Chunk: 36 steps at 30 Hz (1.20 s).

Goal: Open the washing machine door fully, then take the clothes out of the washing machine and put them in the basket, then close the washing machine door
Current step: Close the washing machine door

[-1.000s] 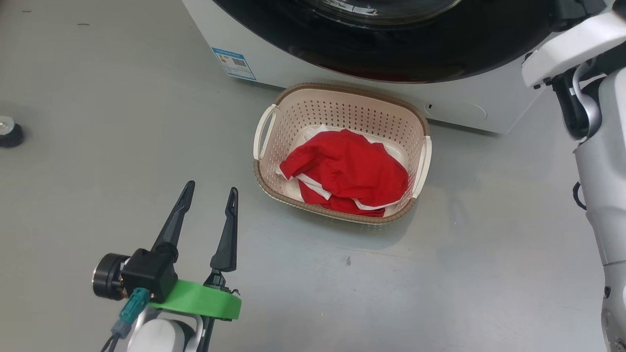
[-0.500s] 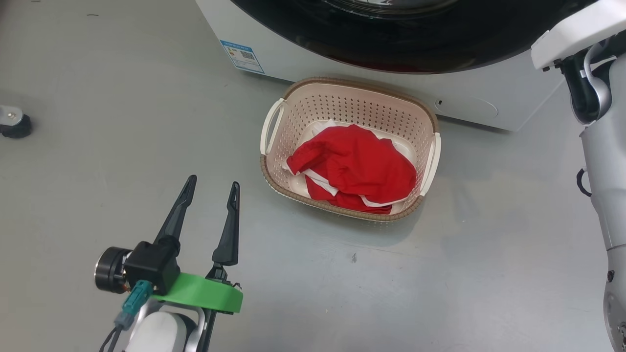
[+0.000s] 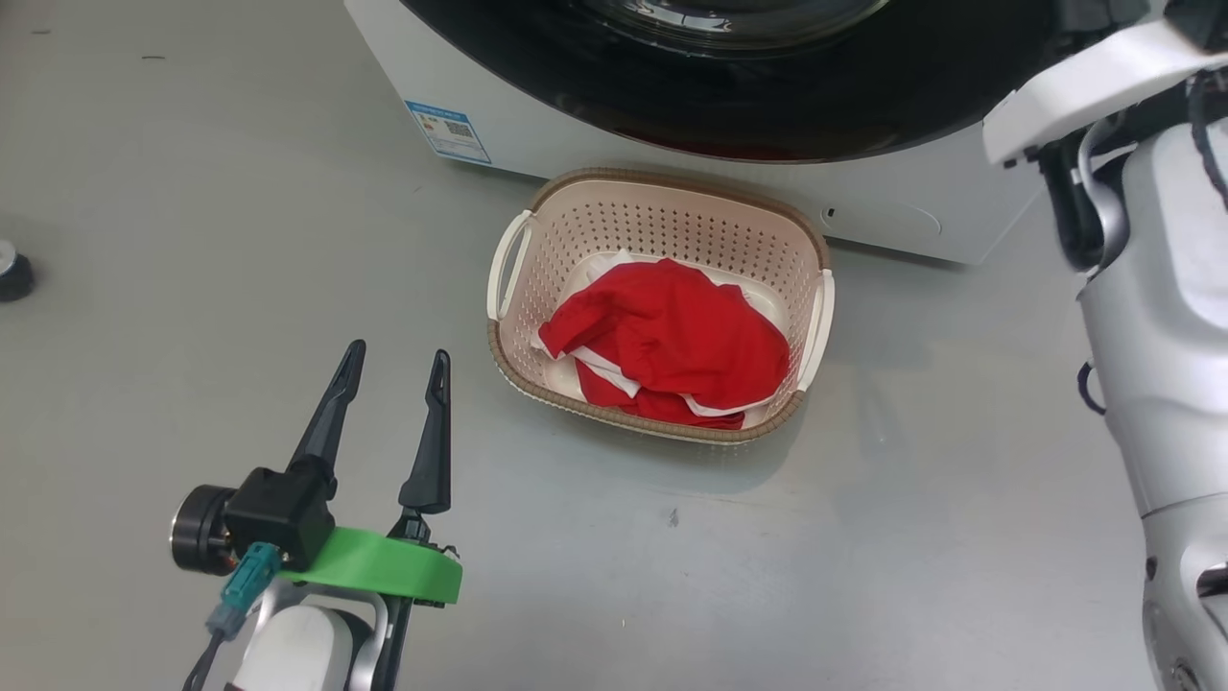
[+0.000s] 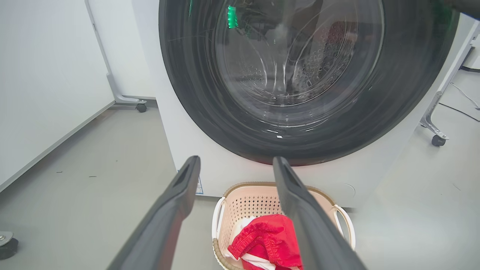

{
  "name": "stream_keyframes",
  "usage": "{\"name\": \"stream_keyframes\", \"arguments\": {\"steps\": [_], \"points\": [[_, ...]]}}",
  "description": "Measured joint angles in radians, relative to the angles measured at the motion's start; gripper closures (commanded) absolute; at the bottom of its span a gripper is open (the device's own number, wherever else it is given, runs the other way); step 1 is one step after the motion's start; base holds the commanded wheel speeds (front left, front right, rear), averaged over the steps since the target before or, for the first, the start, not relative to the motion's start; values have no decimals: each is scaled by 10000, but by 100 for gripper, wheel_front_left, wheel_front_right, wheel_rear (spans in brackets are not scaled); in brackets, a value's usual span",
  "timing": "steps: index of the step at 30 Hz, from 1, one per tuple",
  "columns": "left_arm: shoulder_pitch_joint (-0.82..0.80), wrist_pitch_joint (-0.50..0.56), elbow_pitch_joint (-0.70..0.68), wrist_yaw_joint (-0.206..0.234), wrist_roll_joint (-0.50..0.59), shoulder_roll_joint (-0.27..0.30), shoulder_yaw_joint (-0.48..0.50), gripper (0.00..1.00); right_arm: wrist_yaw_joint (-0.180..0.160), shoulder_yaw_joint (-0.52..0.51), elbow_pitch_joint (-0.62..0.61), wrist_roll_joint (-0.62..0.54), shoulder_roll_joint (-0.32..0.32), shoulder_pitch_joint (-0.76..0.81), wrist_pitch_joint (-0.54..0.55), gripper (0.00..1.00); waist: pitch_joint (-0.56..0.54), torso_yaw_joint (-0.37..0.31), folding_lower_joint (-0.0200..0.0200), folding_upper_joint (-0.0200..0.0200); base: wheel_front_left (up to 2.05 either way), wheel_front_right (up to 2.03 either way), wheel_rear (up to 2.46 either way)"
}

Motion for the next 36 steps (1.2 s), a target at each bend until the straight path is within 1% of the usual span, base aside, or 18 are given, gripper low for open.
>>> {"name": "stream_keyframes", "arguments": {"steps": [4,12,13,14,15,16,17,32,34,36], "points": [[-3,0,-10,71,0,0,123,0,0,157,-38,102,265,598,-71,100,-142,-207,0,0,0,0,0],[0,-2,94,71,19,19,232,0,6,293,-180,349,476,1993,-86,100,-569,-610,0,0,0,0,0],[4,0,98,73,21,33,253,0,6,334,-213,353,500,2159,-86,98,-626,-662,0,0,0,0,0],[6,0,109,73,25,42,265,0,6,355,-242,376,535,2328,-88,75,-684,-716,0,0,0,0,0],[10,-2,125,71,31,46,267,0,6,366,-270,418,566,2512,-88,45,-748,-768,0,0,0,0,0],[20,0,134,71,29,46,276,0,8,385,-295,433,591,2696,-98,19,-811,-818,0,0,0,0,0],[33,-2,144,73,29,52,280,0,8,387,-326,441,621,2888,-132,0,-878,-871,0,0,0,0,0],[622,-2,477,59,44,343,311,0,-6,-90,-1735,669,1024,5390,-159,0,-1962,-1702,0,0,0,0,0],[731,-2,531,58,44,353,305,0,-98,-224,-1950,779,1060,5807,-161,0,-2136,-1813,0,0,0,0,0],[858,-2,591,58,42,366,301,0,-119,-345,-2130,867,1081,6198,-161,0,-2313,-1923,0,0,0,0,0]]}}
